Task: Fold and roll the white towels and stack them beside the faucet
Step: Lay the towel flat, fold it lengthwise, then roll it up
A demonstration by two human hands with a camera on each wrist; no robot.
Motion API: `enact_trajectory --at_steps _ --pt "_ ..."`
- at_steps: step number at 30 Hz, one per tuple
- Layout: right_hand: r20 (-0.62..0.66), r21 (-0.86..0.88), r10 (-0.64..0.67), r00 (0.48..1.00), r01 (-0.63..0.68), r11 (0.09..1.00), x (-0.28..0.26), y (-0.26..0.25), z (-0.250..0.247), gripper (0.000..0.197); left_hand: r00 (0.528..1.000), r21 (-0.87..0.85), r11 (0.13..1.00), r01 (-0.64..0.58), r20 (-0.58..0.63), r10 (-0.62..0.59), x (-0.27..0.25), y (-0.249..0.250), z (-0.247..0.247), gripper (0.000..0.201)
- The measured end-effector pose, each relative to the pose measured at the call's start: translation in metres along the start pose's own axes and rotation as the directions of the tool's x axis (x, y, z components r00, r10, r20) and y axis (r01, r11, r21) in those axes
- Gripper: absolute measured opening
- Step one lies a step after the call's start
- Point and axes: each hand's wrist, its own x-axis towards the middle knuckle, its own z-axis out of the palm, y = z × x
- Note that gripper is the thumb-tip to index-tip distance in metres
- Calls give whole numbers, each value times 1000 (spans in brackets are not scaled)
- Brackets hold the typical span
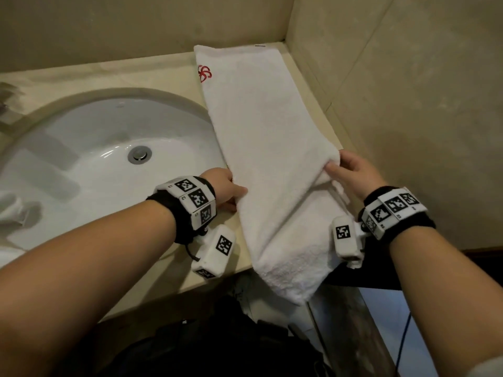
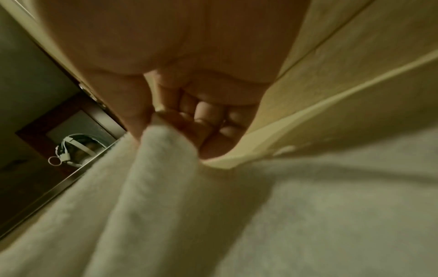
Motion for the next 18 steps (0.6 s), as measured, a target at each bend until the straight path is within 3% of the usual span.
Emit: enact_trajectory --at_steps 4,7,9,12,15,16,18 --pt "-107 -188 53 993 -73 980 -19 9 -18 25 999 -80 996 39 38 -36 -13 -2 4 12" --pt "56 -335 65 996 -42 941 -31 22 -24 18 996 -98 994 56 81 -48 -24 -8 14 32" --pt "144 -418 51 988 14 908 -35 27 -23 32 994 -86 995 52 100 -43 -30 -14 22 33" --pt "11 -360 -54 999 54 931 -40 26 -14 7 997 -85 996 22 79 -15 -37 -22 30 27" --pt "-152 -238 -32 988 -5 971 -44 24 -17 21 999 -121 993 1 40 4 -42 -30 32 14" --pt "-205 -253 -18 979 -36 967 -46 23 -22 26 999 -143 990 8 33 -3 -44 -30 32 5" --pt "-244 -408 13 970 -115 906 -57 26 -32 29 1000 -176 984 24 12 -22 -44 -32 33 18"
